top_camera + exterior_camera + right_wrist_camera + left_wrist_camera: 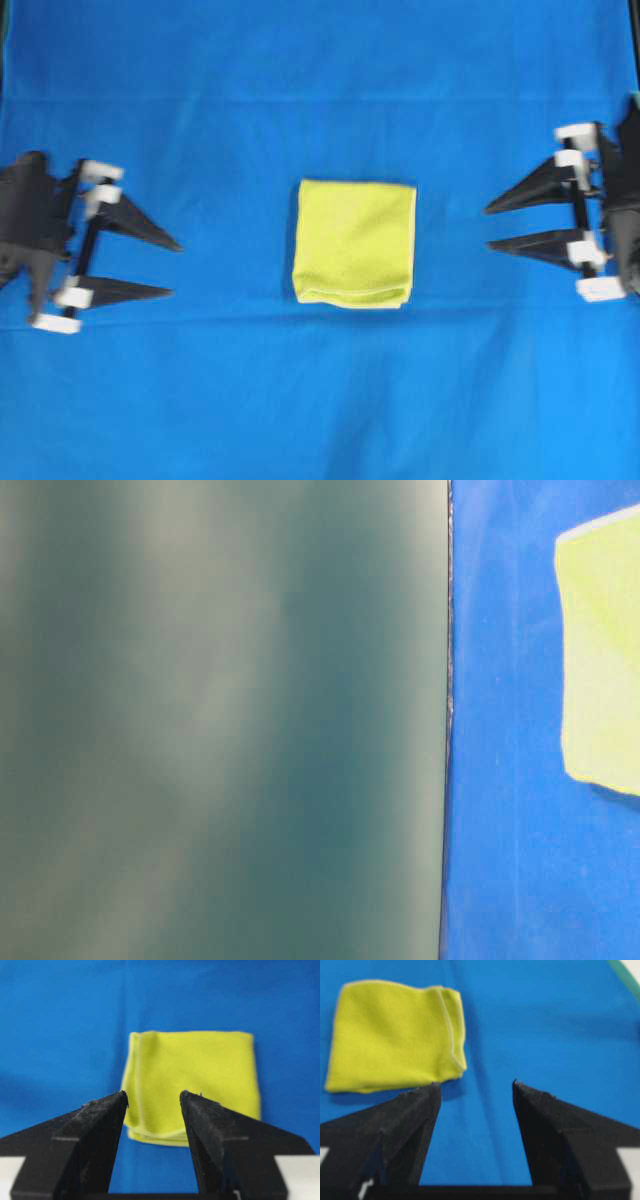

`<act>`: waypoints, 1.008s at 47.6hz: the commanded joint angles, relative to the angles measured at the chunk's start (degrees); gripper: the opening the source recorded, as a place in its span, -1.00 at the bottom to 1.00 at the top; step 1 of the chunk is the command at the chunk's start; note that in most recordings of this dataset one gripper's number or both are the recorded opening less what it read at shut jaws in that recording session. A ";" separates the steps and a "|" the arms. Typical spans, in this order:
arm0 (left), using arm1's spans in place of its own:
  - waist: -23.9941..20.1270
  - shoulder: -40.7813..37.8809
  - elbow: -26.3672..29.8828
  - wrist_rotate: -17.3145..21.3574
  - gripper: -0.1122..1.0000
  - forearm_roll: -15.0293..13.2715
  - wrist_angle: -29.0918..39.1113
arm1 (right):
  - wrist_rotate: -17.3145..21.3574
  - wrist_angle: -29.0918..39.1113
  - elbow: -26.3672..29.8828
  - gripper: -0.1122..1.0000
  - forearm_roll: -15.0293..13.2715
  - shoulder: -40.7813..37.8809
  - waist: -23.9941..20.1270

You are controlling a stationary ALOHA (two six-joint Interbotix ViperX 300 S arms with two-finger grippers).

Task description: Fold the yellow towel.

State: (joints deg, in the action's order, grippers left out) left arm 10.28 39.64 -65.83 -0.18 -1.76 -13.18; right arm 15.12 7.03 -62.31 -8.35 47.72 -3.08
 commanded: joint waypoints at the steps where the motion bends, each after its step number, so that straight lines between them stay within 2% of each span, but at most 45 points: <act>1: -0.79 5.10 -1.85 0.62 0.21 0.09 0.09 | -0.09 -0.88 -1.76 0.16 -0.79 3.96 1.32; 12: -3.60 16.79 -10.20 1.05 0.21 0.09 3.69 | -0.09 -6.33 -11.87 0.16 -0.79 13.18 4.31; 22: -4.83 24.70 -17.14 0.35 0.17 0.09 1.85 | 0.09 -13.71 -18.46 0.16 0.88 14.33 6.59; 35: -5.98 26.54 -18.72 -0.09 0.17 0.09 1.58 | 0.18 -18.11 -20.30 0.16 1.58 10.28 8.09; 48: -5.98 26.54 -18.63 -0.09 0.17 0.09 1.58 | 0.18 -18.02 -20.13 0.16 1.67 10.37 8.09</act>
State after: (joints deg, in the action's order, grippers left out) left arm 4.48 66.53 -85.25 -0.35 -1.76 -11.07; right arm 15.21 -10.46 -83.23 -6.86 58.62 5.01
